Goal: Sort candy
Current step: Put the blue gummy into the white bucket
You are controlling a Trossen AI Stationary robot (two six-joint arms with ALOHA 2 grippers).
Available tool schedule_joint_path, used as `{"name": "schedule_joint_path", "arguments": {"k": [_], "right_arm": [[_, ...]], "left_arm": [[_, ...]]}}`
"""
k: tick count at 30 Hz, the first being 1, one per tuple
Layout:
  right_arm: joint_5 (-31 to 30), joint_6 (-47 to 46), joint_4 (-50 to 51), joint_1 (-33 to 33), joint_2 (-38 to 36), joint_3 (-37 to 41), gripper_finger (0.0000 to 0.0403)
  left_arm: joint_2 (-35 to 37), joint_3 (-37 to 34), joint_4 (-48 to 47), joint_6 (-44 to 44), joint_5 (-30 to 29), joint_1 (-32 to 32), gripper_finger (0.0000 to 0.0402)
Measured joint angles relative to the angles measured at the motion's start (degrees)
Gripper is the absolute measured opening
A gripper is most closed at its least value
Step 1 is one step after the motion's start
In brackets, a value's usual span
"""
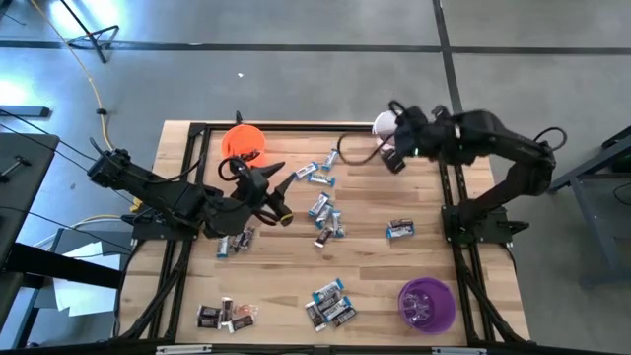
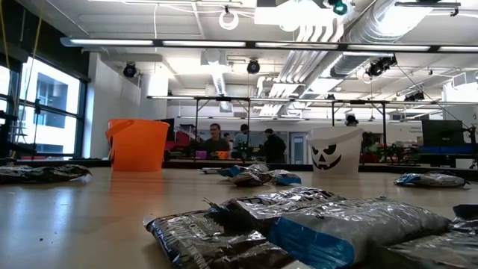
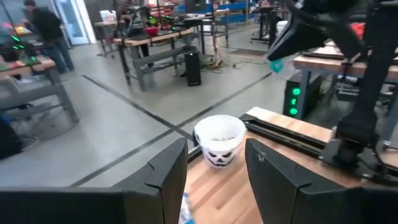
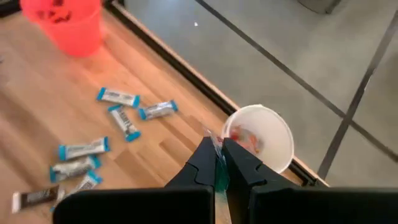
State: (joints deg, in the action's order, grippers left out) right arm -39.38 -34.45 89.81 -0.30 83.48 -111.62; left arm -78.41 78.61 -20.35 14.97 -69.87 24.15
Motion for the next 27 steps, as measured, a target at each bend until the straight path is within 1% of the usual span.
{"name": "schedule_joint_path", "arguments": {"k": [3, 6, 8, 12, 17, 19, 22, 27], "right_arm": [[4.0, 3.2, -1.7, -6.0, -1.0, 0.1, 0.0], [7.9, 6.2, -1.0, -13.0, -1.1, 0.0, 0.0], [11.2, 8.4, -1.2, -17.7, -1.1, 0.0, 0.0], [18.4, 12.8, -3.0, -26.5, -0.4, 0.0, 0.0], [26.2, 17.2, -7.9, -34.6, 1.9, 0.0, 0.0], [27.7, 18.8, -9.0, -37.0, 3.4, 0.0, 0.0], [28.5, 20.6, -9.2, -40.0, 6.0, 0.0, 0.0], [29.1, 23.3, -9.2, -43.8, 10.5, 0.0, 0.0]], "left_arm": [[0.0, 0.0, 0.0, -2.2, -2.2, -0.7, 0.015], [0.5, 0.0, -0.3, -5.8, -4.4, -2.0, 0.015], [1.2, 0.0, -1.1, -7.8, -4.3, -3.3, 0.015], [3.5, 0.0, -2.4, -8.1, -4.3, -6.3, 0.015], [7.8, 0.0, -4.5, -8.2, -3.4, -10.7, 0.0149], [9.6, 0.0, -6.0, -8.2, -2.0, -12.3, 0.0149], [11.7, 0.0, -7.9, -8.1, 0.4, -14.5, 0.0149], [13.9, 0.0, -10.5, -8.7, 1.9, -16.9, 0.0149]]}}
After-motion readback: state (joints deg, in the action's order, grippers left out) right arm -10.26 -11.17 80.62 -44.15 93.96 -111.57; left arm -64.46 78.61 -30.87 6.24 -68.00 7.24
